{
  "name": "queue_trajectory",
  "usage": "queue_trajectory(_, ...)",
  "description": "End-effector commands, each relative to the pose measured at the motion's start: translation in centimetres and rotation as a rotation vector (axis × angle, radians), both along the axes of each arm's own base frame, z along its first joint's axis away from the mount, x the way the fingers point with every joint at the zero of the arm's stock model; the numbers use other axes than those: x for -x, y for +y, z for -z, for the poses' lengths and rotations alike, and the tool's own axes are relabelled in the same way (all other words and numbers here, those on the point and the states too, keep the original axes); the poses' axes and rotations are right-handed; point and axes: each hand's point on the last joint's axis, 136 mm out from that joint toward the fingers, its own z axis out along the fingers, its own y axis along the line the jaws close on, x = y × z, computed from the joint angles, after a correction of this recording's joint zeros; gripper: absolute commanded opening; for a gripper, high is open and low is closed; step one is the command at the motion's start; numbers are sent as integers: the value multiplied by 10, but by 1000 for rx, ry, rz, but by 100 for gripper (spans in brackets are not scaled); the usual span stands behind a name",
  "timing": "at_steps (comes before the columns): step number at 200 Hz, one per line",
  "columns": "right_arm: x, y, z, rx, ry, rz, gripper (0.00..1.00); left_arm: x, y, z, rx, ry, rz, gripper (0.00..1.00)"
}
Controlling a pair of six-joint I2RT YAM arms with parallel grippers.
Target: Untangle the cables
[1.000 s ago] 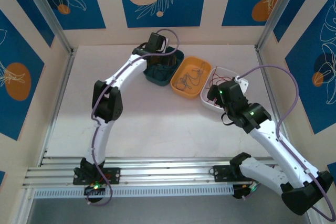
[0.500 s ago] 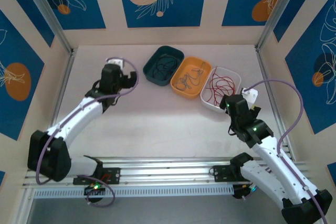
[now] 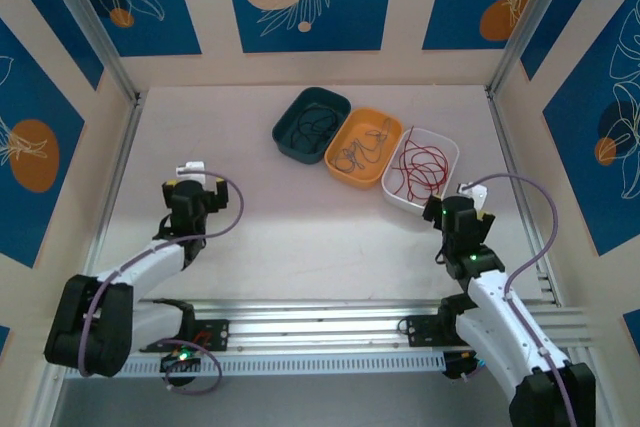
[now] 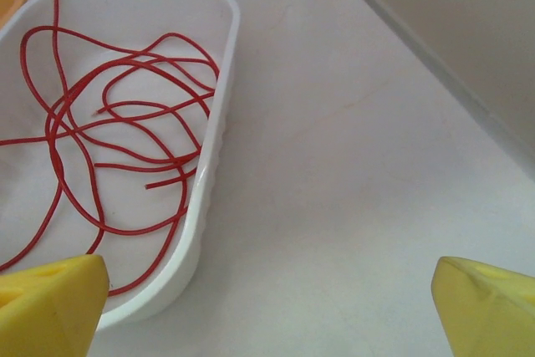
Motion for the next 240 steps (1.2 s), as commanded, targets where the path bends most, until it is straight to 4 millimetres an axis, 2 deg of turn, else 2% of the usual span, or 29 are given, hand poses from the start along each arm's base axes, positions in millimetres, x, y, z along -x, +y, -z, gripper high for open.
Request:
queue_trajectory(1, -32, 15, -36, -44, -236, -108, 99, -11, -2, -15, -26, -126, 65, 100)
queue_trajectory(21, -45, 15, -34, -32, -249, -146, 99, -16, -4, -6, -2, -136, 105, 100)
queue_trajectory(49, -64, 9, -18, -27, -186, -162, 99, -26, -14, -4, 17, -158, 181, 100)
queue_trajectory(72, -78, 10, -7, -42, -169, -187, 99, -33, -23, 12, 21, -136, 232, 100)
queue_trajectory(100, -94, 17, -7, -51, -180, -218, 99, -41, -26, 29, 32, -86, 261, 100)
queue_trajectory(142, -116, 27, -3, -60, -210, -270, 99, -48, -23, 32, 94, -40, 283, 100)
queue_trajectory(165, -128, 32, 11, -62, -186, -299, 99, -48, -23, 31, 92, -46, 283, 100)
queue_trajectory(207, -136, 36, 17, -65, -118, -312, 99, -48, -22, 31, 90, -45, 280, 100)
queue_trajectory(240, -136, 35, 17, -65, -118, -311, 99, -48, -22, 31, 89, -45, 279, 100)
